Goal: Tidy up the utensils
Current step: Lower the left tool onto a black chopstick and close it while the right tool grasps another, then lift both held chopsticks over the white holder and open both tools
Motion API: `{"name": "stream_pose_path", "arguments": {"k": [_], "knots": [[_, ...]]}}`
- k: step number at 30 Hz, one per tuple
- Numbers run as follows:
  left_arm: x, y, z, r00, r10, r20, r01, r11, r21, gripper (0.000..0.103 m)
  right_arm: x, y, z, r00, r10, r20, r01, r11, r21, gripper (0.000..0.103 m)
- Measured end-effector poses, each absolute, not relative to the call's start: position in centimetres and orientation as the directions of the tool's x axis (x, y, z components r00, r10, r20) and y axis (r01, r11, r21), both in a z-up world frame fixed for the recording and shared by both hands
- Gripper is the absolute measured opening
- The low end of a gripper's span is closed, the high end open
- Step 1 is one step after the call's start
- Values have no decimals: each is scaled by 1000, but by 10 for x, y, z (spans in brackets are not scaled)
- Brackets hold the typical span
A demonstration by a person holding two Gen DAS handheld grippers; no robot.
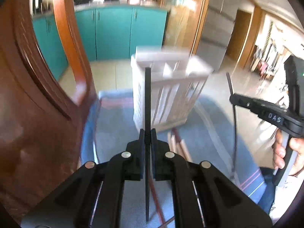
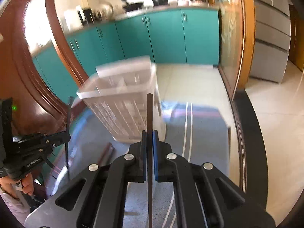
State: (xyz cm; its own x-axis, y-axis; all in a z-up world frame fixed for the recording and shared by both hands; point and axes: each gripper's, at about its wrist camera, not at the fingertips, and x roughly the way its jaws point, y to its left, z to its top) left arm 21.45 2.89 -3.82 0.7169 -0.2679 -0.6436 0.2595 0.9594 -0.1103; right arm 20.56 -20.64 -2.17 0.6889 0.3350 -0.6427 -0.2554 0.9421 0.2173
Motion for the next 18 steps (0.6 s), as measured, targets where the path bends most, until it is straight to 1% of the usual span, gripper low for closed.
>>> {"name": "stream_pose_path", "arguments": {"k": [4, 7, 8, 11, 12, 14, 16, 18], "knots": [[197, 36, 23, 812, -292, -505, 271, 955, -117, 7, 193, -219, 16, 741, 385, -550, -283, 922, 265, 7], [188, 38, 62, 867, -304, -396, 275, 953, -128, 7, 186, -213, 53, 772, 428, -470, -320, 901, 293, 7], [185, 39, 72, 878, -307, -368, 277, 952, -133, 7, 187, -214, 69, 784, 448, -431, -344, 890, 300, 7], [189, 48, 106, 923, -292, -252, 251, 951, -180, 7, 190, -216, 100, 803, 483, -349, -387, 868, 311, 7], [188, 50, 109, 932, -284, -225, 243, 950, -195, 7, 193, -216, 112, 812, 493, -312, -402, 860, 314, 7], [199, 59, 117, 957, -247, -153, 202, 944, -262, 7, 193, -216, 136, 845, 480, -236, -406, 863, 302, 7], [214, 64, 110, 961, -249, -120, 199, 924, -327, 7, 198, -215, 147, 873, 448, -195, -387, 878, 281, 7], [224, 67, 97, 966, -229, -123, 175, 923, -344, 7, 208, -211, 151, 894, 417, -166, -366, 891, 268, 7]]}}
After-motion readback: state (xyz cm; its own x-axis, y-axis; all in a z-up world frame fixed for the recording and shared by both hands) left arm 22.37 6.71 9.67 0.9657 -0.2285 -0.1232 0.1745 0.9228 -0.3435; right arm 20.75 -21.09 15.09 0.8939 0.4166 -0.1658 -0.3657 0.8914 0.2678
